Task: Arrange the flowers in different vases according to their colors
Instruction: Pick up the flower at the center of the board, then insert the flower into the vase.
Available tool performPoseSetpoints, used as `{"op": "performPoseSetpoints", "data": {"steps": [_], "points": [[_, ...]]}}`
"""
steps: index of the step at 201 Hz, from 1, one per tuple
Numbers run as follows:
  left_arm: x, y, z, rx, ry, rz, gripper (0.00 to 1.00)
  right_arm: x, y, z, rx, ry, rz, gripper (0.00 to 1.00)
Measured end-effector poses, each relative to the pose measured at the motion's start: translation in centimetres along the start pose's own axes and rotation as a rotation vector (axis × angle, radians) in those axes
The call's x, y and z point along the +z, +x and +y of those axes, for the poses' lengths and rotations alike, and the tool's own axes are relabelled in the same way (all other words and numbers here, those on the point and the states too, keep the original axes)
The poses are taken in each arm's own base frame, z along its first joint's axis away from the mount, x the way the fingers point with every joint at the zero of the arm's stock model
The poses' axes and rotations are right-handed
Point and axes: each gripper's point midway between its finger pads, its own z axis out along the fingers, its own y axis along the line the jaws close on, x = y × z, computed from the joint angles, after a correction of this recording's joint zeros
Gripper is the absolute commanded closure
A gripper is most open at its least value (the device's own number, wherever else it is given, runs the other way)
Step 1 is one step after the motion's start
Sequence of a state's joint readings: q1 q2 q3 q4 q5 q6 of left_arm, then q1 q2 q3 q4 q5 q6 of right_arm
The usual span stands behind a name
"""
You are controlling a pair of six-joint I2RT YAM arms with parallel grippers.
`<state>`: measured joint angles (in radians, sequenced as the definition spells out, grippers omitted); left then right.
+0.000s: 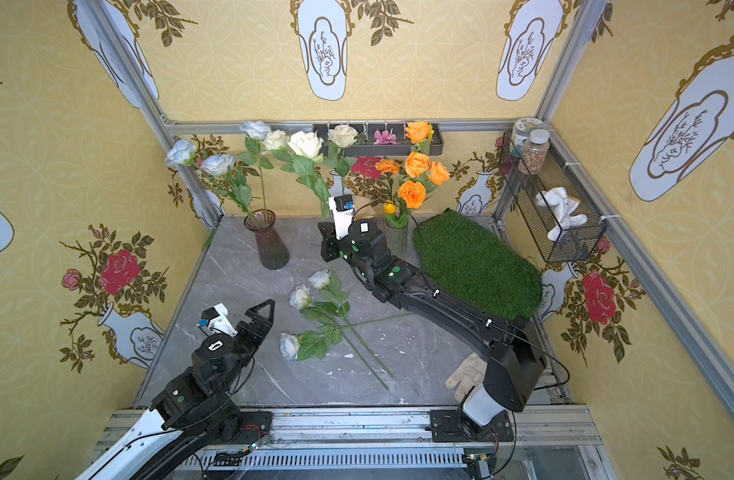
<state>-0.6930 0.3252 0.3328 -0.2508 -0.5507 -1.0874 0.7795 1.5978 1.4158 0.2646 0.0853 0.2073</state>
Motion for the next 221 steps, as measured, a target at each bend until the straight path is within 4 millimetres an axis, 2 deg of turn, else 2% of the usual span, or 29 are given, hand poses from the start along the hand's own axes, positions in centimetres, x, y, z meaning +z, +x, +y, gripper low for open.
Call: {"op": "performPoseSetpoints", "data": {"steps": [24, 41, 56, 74, 91, 142, 175, 194, 221], "points": [[0.3, 0.2, 0.0, 0.014, -0.009, 0.003, 0.0, 1.6, -5.6, -1.8, -0.053, 0.031, -0.186, 1.0], [0.5, 0.2, -0.1, 0.023, -0.01, 0.003, 0.0, 2.5, -9.4, -4.5, -0.064, 0.079, -0.306, 1.0], [0.6, 0.1, -0.2, 0.032, -0.01, -0.001, 0.0, 3.0, -12.0, -6.7, -0.066, 0.114, -0.384, 1.0], [0.7, 0.0, -0.4, 0.038, -0.005, -0.007, 0.0, 3.8, -14.2, -8.1, -0.07, 0.13, -0.451, 1.0], [0.9, -0.1, -0.4, 0.041, -0.006, -0.012, 0.0, 4.6, -15.2, -8.5, -0.086, 0.13, -0.486, 1.0], [1.5, -0.7, -0.2, 0.039, -0.026, -0.033, 0.0, 7.1, -14.5, -11.8, -0.146, 0.183, -0.482, 1.0], [1.8, -0.7, 0.0, 0.04, -0.033, -0.026, 0.0, 7.5, -14.3, -12.4, -0.177, 0.196, -0.474, 1.0], [1.8, -0.6, -0.2, 0.038, -0.027, -0.02, 0.0, 8.2, -12.1, -12.8, -0.198, 0.207, -0.425, 1.0], [1.8, -0.9, -0.3, 0.032, -0.019, -0.028, 0.0, 9.5, -7.3, -14.2, -0.193, 0.237, -0.32, 1.0]]}}
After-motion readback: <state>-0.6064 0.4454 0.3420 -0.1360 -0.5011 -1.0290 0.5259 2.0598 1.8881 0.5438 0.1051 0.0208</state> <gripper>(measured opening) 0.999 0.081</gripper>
